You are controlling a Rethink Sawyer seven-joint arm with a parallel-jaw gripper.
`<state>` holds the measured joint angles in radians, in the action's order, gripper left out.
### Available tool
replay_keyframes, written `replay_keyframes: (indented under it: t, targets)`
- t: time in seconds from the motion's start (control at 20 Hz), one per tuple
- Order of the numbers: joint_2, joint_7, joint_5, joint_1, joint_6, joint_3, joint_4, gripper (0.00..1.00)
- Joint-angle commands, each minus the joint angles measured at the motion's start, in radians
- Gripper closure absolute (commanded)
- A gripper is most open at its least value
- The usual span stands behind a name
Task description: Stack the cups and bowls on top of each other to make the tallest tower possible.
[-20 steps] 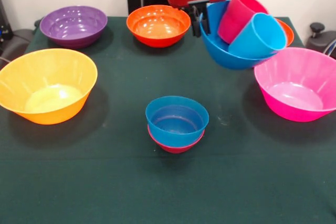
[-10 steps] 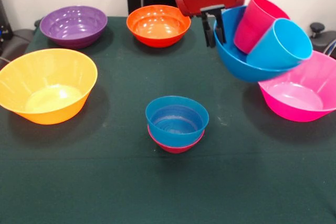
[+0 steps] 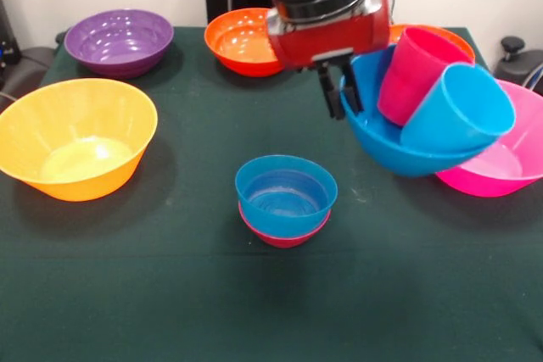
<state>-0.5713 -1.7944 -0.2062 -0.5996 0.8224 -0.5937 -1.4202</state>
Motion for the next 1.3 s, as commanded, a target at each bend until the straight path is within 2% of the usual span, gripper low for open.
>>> replay_keyframes:
  t: [0.05,0.55,0.85,1.3]
  targets:
    - [0.130,0.273,-0.047,-0.036,0.120,-0.057,0.143,1.00]
    - [0.193,0.324,-0.076,-0.078,0.163,-0.094,0.185,1.00]
    - [0.167,0.321,-0.091,-0.118,0.143,-0.120,0.099,1.00]
    - [0.200,0.357,-0.127,-0.144,0.210,-0.152,0.156,1.00]
